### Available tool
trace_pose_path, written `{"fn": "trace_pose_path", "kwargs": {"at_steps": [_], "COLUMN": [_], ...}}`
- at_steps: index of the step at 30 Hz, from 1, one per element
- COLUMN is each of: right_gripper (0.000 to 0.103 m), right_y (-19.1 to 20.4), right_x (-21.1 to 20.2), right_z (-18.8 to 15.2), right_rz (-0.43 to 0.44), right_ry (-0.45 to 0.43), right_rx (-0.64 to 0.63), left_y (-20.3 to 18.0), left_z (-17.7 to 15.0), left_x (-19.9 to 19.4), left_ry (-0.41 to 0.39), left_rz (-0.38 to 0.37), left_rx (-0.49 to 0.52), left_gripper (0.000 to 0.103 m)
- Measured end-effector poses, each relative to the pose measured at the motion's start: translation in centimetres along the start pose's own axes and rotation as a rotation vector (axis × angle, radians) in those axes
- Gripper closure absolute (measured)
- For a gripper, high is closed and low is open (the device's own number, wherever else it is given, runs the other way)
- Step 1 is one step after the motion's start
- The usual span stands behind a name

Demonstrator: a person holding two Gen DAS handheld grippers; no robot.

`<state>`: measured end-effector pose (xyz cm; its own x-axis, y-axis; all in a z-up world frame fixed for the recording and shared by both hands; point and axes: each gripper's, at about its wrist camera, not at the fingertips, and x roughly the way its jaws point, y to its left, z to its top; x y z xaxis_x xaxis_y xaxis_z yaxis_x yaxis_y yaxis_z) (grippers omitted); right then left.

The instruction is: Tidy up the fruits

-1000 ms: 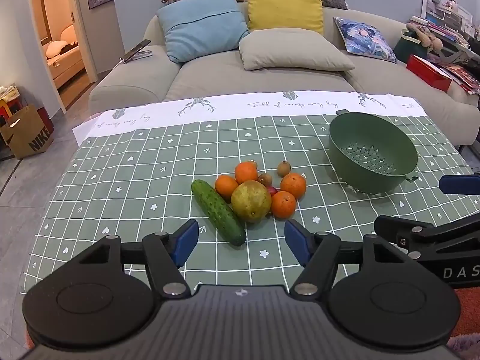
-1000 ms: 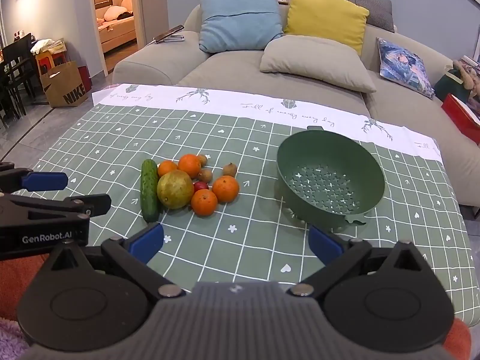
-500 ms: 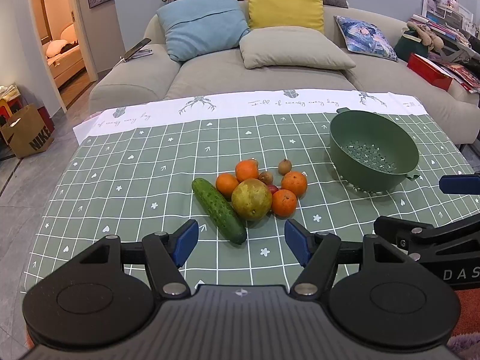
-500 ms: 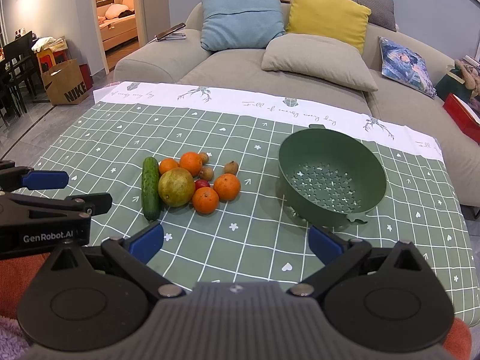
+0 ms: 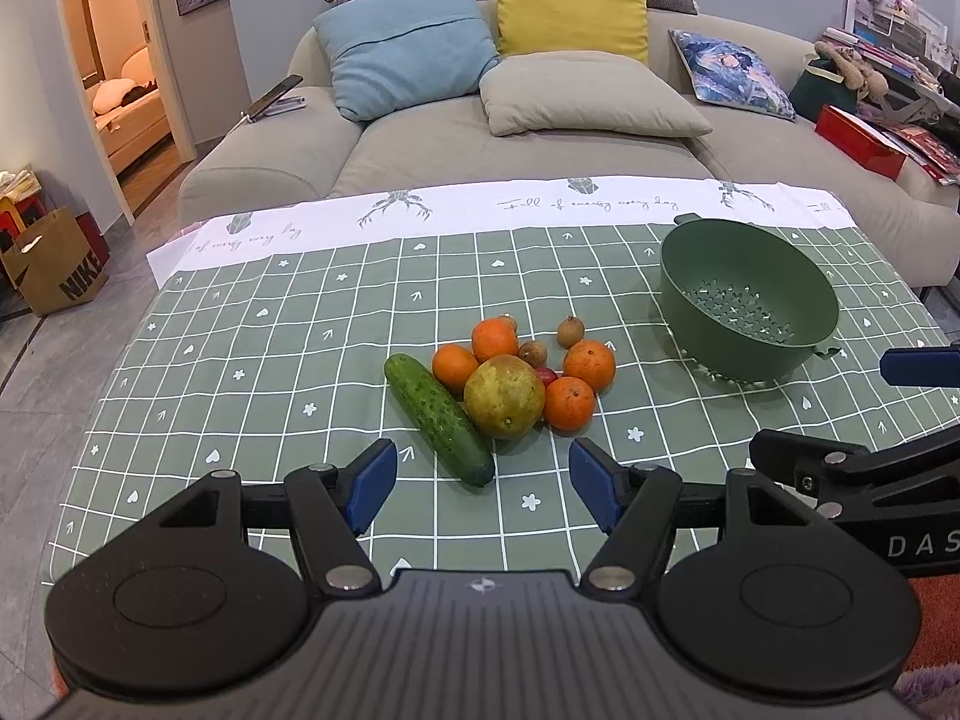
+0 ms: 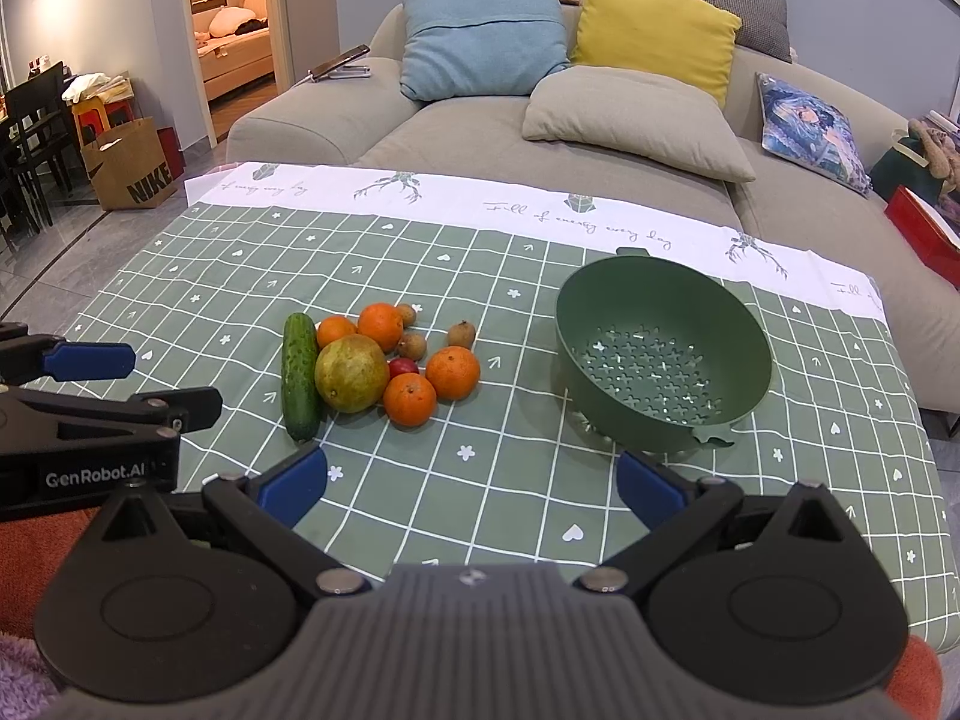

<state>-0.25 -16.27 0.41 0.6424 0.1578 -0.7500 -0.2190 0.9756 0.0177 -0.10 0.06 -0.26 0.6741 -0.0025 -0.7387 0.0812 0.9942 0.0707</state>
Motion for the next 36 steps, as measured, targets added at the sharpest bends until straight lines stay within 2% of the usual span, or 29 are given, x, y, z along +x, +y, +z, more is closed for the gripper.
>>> {"fn": "trace_pose_path", "kwargs": {"at_steps": [36], "right_gripper": [0.005], "right_y": [-0.23], "right_x": [0.15], "right_z": [0.01], "right_rz": [-0.012], "right_ry": [0.02], "right_rx": [0.02], "left_y": [0.22], "left_z": [-0.35], "left_x": [0.21], "left_ry": [0.007], "left_rz": [0.002], "left_rx": [-0.002], "left_gripper": [0.025]}}
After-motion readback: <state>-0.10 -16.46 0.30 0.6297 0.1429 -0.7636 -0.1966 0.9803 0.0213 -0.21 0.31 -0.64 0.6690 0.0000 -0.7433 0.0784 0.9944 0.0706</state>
